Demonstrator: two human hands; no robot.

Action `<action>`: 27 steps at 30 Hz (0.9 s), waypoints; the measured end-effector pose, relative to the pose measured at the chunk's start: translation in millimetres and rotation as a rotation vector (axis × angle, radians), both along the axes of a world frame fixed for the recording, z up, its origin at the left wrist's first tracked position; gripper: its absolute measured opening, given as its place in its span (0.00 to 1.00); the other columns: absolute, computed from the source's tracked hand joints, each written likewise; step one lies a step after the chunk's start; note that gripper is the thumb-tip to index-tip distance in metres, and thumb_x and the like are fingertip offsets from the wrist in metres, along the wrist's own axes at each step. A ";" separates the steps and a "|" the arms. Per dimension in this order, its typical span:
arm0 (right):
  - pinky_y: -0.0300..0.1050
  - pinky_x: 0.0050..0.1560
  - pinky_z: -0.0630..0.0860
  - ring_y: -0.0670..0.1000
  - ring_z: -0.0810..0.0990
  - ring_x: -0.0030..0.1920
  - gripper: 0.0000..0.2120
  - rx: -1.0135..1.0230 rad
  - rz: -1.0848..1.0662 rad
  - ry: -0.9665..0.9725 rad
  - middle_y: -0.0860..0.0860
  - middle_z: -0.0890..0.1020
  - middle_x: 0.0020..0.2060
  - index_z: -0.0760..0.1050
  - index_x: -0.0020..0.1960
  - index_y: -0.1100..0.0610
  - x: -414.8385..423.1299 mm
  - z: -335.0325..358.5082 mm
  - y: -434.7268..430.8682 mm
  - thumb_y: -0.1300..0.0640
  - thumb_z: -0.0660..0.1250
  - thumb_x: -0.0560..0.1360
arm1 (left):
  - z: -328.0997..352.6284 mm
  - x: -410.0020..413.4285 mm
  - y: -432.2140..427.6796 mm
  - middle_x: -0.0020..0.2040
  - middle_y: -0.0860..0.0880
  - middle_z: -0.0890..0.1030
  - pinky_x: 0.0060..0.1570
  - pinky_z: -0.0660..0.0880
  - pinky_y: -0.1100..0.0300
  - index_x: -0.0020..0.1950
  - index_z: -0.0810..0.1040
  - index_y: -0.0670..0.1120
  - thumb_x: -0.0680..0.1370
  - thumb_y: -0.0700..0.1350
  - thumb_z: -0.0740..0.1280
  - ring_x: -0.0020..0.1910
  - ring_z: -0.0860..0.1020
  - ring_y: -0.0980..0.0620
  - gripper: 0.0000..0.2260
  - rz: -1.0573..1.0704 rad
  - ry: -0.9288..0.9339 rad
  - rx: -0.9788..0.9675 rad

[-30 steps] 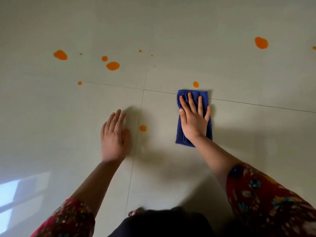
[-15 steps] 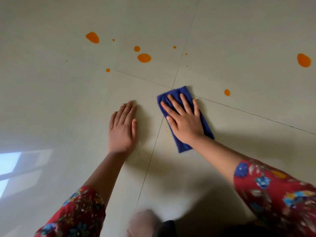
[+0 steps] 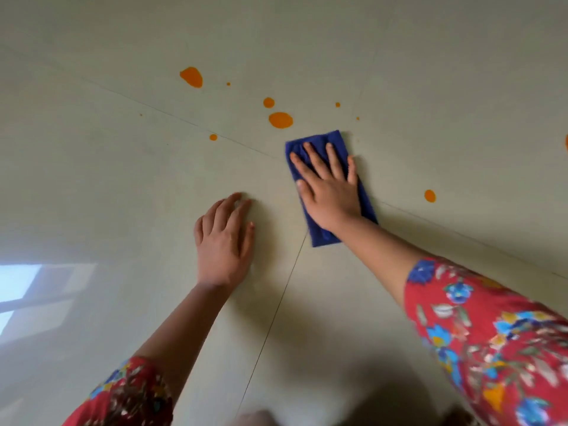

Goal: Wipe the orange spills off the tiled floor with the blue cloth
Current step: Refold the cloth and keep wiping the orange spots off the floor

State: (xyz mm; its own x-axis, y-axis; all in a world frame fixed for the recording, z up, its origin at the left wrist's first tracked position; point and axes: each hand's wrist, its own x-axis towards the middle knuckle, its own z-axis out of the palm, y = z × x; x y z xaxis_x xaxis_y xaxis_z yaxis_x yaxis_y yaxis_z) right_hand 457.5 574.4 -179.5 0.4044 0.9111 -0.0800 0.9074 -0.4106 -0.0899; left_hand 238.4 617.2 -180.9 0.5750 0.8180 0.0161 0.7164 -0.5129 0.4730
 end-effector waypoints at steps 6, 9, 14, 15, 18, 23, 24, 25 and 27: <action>0.61 0.76 0.48 0.53 0.52 0.79 0.25 0.007 0.544 -0.025 0.42 0.56 0.78 0.52 0.78 0.39 -18.1 -10.8 -14.3 0.42 0.49 0.81 | 4.4 5.5 95.9 0.74 0.49 0.67 0.69 0.60 0.51 0.71 0.71 0.48 0.77 0.52 0.57 0.72 0.66 0.45 0.22 0.181 -0.015 0.051; 0.60 0.75 0.48 0.53 0.53 0.79 0.26 -0.015 0.417 -0.056 0.42 0.56 0.78 0.52 0.77 0.38 25.4 -10.3 -6.8 0.41 0.48 0.80 | 1.0 -3.4 148.5 0.78 0.49 0.59 0.73 0.53 0.49 0.76 0.63 0.48 0.78 0.53 0.53 0.77 0.57 0.46 0.26 0.272 0.075 0.095; 0.62 0.75 0.44 0.52 0.46 0.79 0.25 -0.015 -0.041 -0.009 0.43 0.50 0.79 0.48 0.78 0.40 47.6 -13.2 84.5 0.43 0.46 0.81 | -16.4 -18.4 180.3 0.80 0.51 0.54 0.76 0.46 0.47 0.78 0.56 0.48 0.80 0.51 0.50 0.78 0.51 0.49 0.26 0.508 0.099 0.073; 0.62 0.75 0.42 0.53 0.45 0.79 0.25 -0.008 -0.044 0.004 0.43 0.49 0.79 0.47 0.78 0.40 40.7 -12.9 105.8 0.43 0.47 0.82 | -18.2 -17.9 180.3 0.80 0.51 0.53 0.76 0.45 0.47 0.79 0.55 0.48 0.80 0.51 0.50 0.78 0.51 0.49 0.26 0.519 0.098 0.070; 0.63 0.75 0.46 0.55 0.49 0.79 0.26 0.012 0.206 -0.016 0.44 0.53 0.79 0.50 0.78 0.41 -2.3 -10.6 135.5 0.44 0.49 0.81 | -18.9 -17.5 183.3 0.80 0.52 0.53 0.76 0.45 0.49 0.79 0.54 0.50 0.81 0.48 0.53 0.78 0.50 0.51 0.25 0.508 0.083 0.069; 0.61 0.74 0.48 0.53 0.53 0.78 0.26 -0.034 0.720 -0.013 0.42 0.55 0.78 0.50 0.78 0.38 13.7 -9.5 90.3 0.42 0.49 0.80 | -17.5 -16.4 181.0 0.79 0.53 0.55 0.76 0.47 0.49 0.78 0.56 0.51 0.81 0.46 0.55 0.78 0.51 0.51 0.25 0.508 0.080 0.051; 0.61 0.74 0.49 0.54 0.53 0.78 0.26 -0.038 0.665 -0.047 0.42 0.54 0.78 0.48 0.77 0.38 31.0 -10.5 101.3 0.43 0.48 0.81 | -18.0 -16.1 181.8 0.79 0.53 0.55 0.76 0.47 0.49 0.78 0.56 0.51 0.81 0.46 0.55 0.78 0.51 0.51 0.25 0.506 0.084 0.046; 0.61 0.74 0.48 0.54 0.52 0.79 0.25 -0.054 0.528 -0.067 0.42 0.53 0.78 0.47 0.77 0.38 44.9 -9.9 119.2 0.43 0.46 0.81 | -18.2 -15.7 181.8 0.79 0.53 0.55 0.75 0.47 0.49 0.78 0.56 0.51 0.81 0.47 0.55 0.78 0.51 0.51 0.25 0.503 0.094 0.042; 0.62 0.75 0.46 0.53 0.48 0.79 0.25 -0.065 0.189 -0.032 0.43 0.50 0.79 0.45 0.78 0.39 56.2 -5.5 162.1 0.44 0.45 0.82 | -17.4 -15.1 182.8 0.79 0.52 0.55 0.75 0.47 0.48 0.78 0.56 0.51 0.81 0.47 0.55 0.78 0.51 0.50 0.25 0.503 0.109 0.032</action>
